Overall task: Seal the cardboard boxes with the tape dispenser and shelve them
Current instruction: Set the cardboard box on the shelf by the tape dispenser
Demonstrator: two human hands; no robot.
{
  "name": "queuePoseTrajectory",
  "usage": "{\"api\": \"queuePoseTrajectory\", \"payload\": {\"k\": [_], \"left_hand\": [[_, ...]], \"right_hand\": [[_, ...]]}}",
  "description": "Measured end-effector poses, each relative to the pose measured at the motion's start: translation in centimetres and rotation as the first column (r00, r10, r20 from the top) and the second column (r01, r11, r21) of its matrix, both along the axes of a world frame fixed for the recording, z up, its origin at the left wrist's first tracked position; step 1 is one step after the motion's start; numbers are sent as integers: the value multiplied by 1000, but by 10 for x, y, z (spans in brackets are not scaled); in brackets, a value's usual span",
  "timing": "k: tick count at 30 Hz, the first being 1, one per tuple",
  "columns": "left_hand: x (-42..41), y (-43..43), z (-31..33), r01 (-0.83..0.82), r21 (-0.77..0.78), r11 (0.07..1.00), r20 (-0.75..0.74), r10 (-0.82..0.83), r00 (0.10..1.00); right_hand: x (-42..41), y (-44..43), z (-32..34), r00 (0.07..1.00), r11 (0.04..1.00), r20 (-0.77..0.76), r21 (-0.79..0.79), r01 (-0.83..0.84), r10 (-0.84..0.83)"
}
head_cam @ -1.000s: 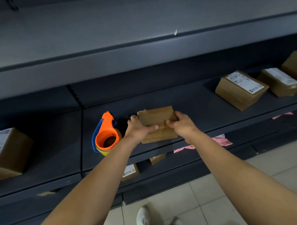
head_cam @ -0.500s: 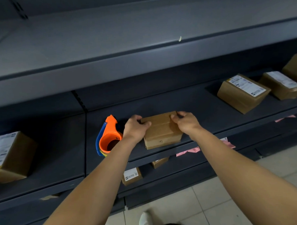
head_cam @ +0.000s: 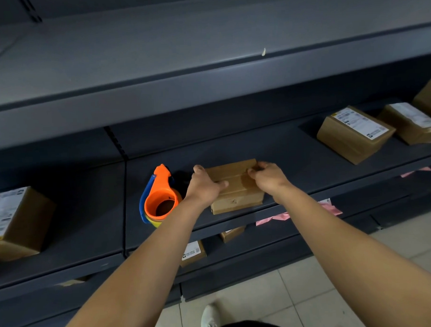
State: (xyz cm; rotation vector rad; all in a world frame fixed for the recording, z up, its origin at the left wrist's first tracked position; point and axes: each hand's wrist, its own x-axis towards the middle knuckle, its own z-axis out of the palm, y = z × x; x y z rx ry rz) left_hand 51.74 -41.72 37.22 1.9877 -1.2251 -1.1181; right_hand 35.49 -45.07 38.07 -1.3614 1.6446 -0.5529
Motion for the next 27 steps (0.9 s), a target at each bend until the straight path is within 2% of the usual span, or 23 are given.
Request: {"api": "queuePoseTrajectory", "payload": {"k": [3, 7, 10, 12, 18, 22, 24, 27], "left_hand": [[-2, -3, 2, 0, -6, 1000, -6, 0, 1000], [-2, -6, 6, 36, -104, 994, 5, -35, 999], [-3, -6, 8, -38, -152, 988, 15, 41, 999], [-4, -5, 6, -98, -136, 986, 17, 101, 995], [1, 0, -3, -52, -61, 997, -77, 47, 996], [7, 1, -4, -56, -96, 994, -63, 51, 997], [9, 1, -2, -68, -111, 992, -17, 66, 998], [11, -1, 3, -26, -103, 994, -50, 21, 999]], "right_hand": [[-2, 0, 1, 999, 1000, 32, 13, 17, -17], [-6, -1, -4, 997, 998, 77, 64, 28, -32], [-8, -3, -4, 1000, 996, 19, 84, -1, 0], [-8, -3, -5, 1000, 999, 1, 53, -8, 8], [-4, 0, -7, 1000, 999, 3, -47, -17, 17], [-8, 2, -4, 980, 986, 152, 91, -141, 127], [-11, 0, -5, 975, 973, 146, 134, -187, 167], [-9, -4, 0, 993, 994, 48, 8, -108, 108]]}}
